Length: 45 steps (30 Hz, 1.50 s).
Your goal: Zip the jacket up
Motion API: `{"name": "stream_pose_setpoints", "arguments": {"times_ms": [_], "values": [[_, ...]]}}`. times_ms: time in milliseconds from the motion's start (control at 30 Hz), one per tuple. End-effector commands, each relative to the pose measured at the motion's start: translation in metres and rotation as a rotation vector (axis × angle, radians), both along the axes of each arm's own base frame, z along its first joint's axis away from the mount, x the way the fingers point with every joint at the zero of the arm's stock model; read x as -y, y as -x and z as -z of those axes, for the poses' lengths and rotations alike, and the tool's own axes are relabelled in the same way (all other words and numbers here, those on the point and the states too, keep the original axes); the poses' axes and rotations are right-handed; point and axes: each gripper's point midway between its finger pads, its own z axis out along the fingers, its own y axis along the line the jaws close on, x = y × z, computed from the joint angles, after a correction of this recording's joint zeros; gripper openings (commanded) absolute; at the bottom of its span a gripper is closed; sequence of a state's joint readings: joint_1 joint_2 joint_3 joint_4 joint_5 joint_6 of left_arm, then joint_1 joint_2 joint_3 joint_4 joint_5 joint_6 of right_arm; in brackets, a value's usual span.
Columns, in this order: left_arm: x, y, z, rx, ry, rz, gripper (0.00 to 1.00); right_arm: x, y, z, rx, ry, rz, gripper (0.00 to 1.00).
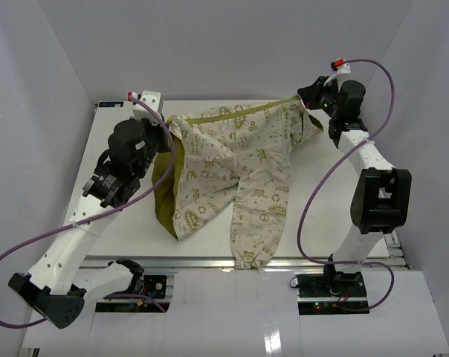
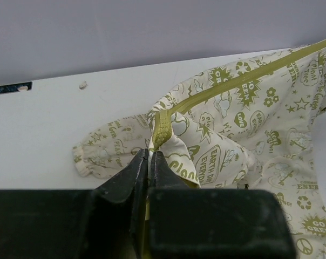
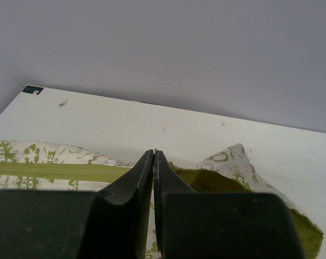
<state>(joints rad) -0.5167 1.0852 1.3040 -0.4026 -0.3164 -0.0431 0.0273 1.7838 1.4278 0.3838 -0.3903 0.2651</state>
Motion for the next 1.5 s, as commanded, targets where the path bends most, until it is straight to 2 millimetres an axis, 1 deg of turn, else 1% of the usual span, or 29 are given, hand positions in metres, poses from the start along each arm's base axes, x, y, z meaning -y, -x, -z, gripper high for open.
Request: {"name": "stream_pose_setpoints", "arguments": {"times_ms": [0, 33, 67, 133, 167, 233, 300, 333, 400, 467, 500, 533, 567, 600, 633, 700, 733, 767, 833, 867, 900, 933, 1000, 1033, 1100, 1200, 1233, 1333, 1467], "values": [[0.000, 0.020, 0.025, -0.029, 0.098, 0.021, 0.24, -0.004, 0.020, -0.029, 0.090, -0.042, -0.032, 0.08], [0.004, 0.023, 0.034, -0.040, 0.113, 0.047, 0.36, -0.005, 0.024, -0.021, 0.076, -0.049, -0.035, 0.08], [0.007, 0.029, 0.056, -0.065, 0.123, 0.073, 0.52, -0.005, 0.030, -0.016, 0.065, -0.055, -0.036, 0.08], [0.010, 0.037, 0.063, -0.056, 0.157, 0.100, 0.71, -0.005, 0.042, -0.016, 0.059, -0.060, -0.030, 0.22], [0.012, 0.038, 0.065, -0.062, 0.170, 0.108, 0.81, -0.005, 0.046, -0.013, 0.048, -0.059, -0.028, 0.39], [0.016, 0.039, 0.071, -0.076, 0.190, 0.123, 0.96, -0.006, 0.054, -0.003, 0.005, -0.045, -0.021, 0.71], [0.025, 0.040, 0.072, -0.082, 0.215, 0.164, 0.98, -0.007, 0.061, 0.004, -0.023, -0.022, -0.005, 0.88], [0.030, 0.040, 0.072, -0.086, 0.229, 0.185, 0.98, -0.008, 0.064, 0.006, -0.038, -0.013, 0.007, 0.92], [0.042, 0.041, 0.072, -0.091, 0.248, 0.242, 0.98, -0.007, 0.069, -0.001, -0.048, 0.002, 0.061, 0.97], [0.051, 0.039, 0.075, -0.093, 0.278, 0.272, 0.98, -0.020, 0.077, -0.001, -0.061, 0.059, 0.091, 0.92], [0.062, 0.042, 0.079, -0.102, 0.292, 0.332, 0.98, -0.029, 0.084, -0.004, -0.063, 0.094, 0.109, 0.90], [0.075, 0.048, 0.083, -0.116, 0.305, 0.413, 0.98, -0.038, 0.092, -0.008, -0.064, 0.133, 0.129, 0.90], [0.082, 0.049, 0.090, -0.121, 0.321, 0.442, 0.98, -0.051, 0.101, -0.006, -0.090, 0.176, 0.155, 0.90], [0.091, 0.052, 0.090, -0.113, 0.332, 0.493, 0.98, -0.066, 0.114, -0.003, -0.124, 0.207, 0.145, 0.90], [0.097, 0.054, 0.092, -0.115, 0.335, 0.524, 0.98, -0.074, 0.123, -0.004, -0.139, 0.215, 0.151, 0.90], [0.109, 0.060, 0.104, -0.141, 0.324, 0.564, 0.98, -0.079, 0.145, 0.003, -0.217, 0.208, 0.172, 0.90], [0.111, 0.062, 0.106, -0.140, 0.319, 0.572, 0.98, -0.080, 0.153, -0.002, -0.218, 0.180, 0.168, 0.90], [0.116, 0.070, 0.105, -0.123, 0.318, 0.608, 0.98, -0.086, 0.173, 0.005, -0.246, 0.186, 0.119, 0.90], [0.125, 0.085, 0.099, -0.079, 0.329, 0.677, 0.98, -0.090, 0.201, 0.032, -0.306, 0.215, 0.075, 0.90], [0.125, 0.095, 0.085, -0.019, 0.346, 0.709, 0.98, -0.095, 0.219, 0.032, -0.297, 0.199, 0.050, 0.90], [0.128, 0.103, 0.079, 0.005, 0.356, 0.737, 0.98, -0.099, 0.231, 0.057, -0.320, 0.229, 0.014, 0.90], [0.127, 0.109, 0.076, 0.028, 0.365, 0.751, 0.98, -0.106, 0.242, 0.050, -0.293, 0.225, -0.021, 0.90], [0.122, 0.120, 0.076, 0.060, 0.380, 0.755, 0.98, -0.115, 0.275, 0.060, -0.287, 0.224, -0.082, 0.90], [0.121, 0.124, 0.077, 0.068, 0.382, 0.756, 0.98, -0.115, 0.286, 0.063, -0.281, 0.219, -0.094, 0.90], [0.118, 0.131, 0.081, 0.075, 0.378, 0.759, 0.98, -0.108, 0.298, 0.061, -0.253, 0.195, -0.089, 0.90], [0.119, 0.148, 0.079, 0.113, 0.379, 0.785, 0.98, -0.103, 0.307, 0.051, -0.219, 0.166, -0.103, 0.90], [0.119, 0.151, 0.080, 0.117, 0.371, 0.771, 0.98, -0.099, 0.312, 0.043, -0.192, 0.145, -0.109, 0.90], [0.116, 0.148, 0.089, 0.098, 0.340, 0.701, 0.98, -0.092, 0.322, 0.026, -0.139, 0.102, -0.119, 0.90], [0.120, 0.146, 0.101, 0.075, 0.300, 0.691, 0.98, -0.078, 0.327, 0.009, -0.096, 0.089, -0.086, 0.90]]}}
